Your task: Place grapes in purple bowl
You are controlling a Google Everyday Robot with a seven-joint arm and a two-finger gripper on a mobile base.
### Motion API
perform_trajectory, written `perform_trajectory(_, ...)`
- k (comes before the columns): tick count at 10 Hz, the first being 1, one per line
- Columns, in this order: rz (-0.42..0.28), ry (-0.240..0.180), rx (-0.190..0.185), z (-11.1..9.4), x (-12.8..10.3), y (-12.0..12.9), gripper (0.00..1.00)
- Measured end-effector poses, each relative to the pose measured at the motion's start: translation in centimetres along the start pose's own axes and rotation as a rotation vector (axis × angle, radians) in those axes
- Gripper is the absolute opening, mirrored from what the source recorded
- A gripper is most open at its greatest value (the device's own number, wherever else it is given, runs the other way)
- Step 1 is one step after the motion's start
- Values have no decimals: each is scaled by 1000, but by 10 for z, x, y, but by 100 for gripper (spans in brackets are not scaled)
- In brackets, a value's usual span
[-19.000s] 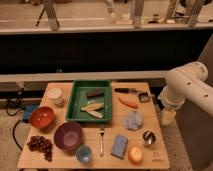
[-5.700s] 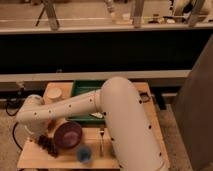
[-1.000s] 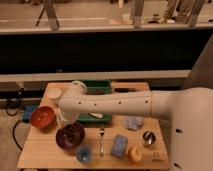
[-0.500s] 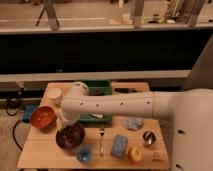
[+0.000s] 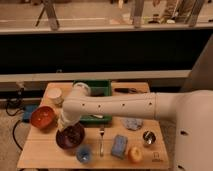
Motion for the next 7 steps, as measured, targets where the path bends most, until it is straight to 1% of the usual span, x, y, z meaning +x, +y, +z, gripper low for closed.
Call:
perform_trajectory(1,0,1,1,0,-1,1,50)
perform_trajectory(3,-1,2,5,0,-3,2,70)
perform_trajectory(4,-1,3,7,-1,-4,2,77)
perform_trajectory(7,-3,7,11,-1,-5,3,80)
